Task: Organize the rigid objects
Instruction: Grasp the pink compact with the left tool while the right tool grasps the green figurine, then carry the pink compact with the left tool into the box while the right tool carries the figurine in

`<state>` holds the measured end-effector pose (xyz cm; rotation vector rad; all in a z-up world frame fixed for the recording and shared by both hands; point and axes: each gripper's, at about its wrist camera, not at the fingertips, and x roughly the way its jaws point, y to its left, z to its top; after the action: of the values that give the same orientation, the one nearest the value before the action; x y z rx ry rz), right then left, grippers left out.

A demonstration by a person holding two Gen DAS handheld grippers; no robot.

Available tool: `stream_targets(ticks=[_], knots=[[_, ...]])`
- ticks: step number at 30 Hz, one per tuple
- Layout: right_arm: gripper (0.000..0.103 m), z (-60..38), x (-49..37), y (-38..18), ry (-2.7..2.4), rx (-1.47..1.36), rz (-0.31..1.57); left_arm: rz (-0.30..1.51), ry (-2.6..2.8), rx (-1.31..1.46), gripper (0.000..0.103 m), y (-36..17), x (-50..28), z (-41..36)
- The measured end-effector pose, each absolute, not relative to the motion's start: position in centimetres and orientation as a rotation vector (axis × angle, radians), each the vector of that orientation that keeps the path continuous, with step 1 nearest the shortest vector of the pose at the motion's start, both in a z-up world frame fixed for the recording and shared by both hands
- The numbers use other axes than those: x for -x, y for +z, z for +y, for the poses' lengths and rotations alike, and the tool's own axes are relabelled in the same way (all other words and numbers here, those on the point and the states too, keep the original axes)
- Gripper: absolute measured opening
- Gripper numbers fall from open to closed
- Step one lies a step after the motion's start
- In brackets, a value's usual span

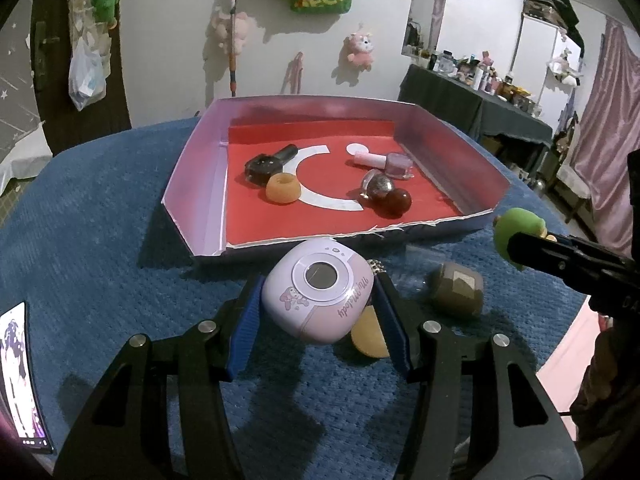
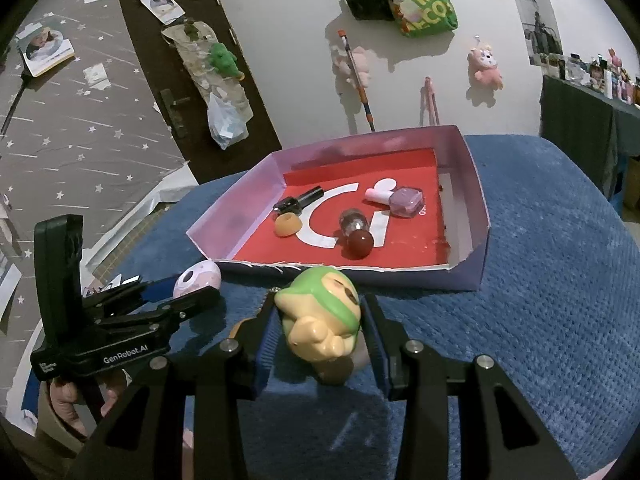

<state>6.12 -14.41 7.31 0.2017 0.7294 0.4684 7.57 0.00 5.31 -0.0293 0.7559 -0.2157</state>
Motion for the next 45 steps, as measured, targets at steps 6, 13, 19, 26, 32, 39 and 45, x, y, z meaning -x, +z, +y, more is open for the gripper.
stream_targets(ticks=[6, 13, 19, 26, 32, 39, 45], knots=[[0.043, -14.5, -6.2, 7.3, 0.479, -0.206, 0.733, 0.752, -0.217, 0.034, 0.053, 5.5, -7.7, 0.0], [0.043, -14.2, -6.5, 7.5, 0.486, -0.202, 0.735, 0.751, -0.215, 0.038, 0.053, 5.5, -8.1, 0.2], [0.043, -13.9, -6.8, 7.5, 0.490, -0.200, 0.736, 0.749, -0.215, 0.038, 0.053, 5.5, -8.2, 0.2], [0.043, -13.7, -7.3, 7.8, 0.494, -0.196, 0.734, 0.746, -0.216, 0.037, 0.053, 5.9, -9.1, 0.5], [0.043, -13.6, -7.7, 7.9, 0.495, -0.192, 0.734, 0.748, -0.220, 0.042, 0.053, 6.1, -9.8, 0.5], [0.043, -13.4, -8.4, 8.0, 0.495, -0.191, 0.737, 0.752, -0.226, 0.040, 0.053, 6.2, -11.1, 0.3], [0.043, -13.2, -9.5, 8.2, 0.497, -0.189, 0.744, 0.757, -0.229, 0.043, 0.053, 6.3, -12.4, 0.3]])
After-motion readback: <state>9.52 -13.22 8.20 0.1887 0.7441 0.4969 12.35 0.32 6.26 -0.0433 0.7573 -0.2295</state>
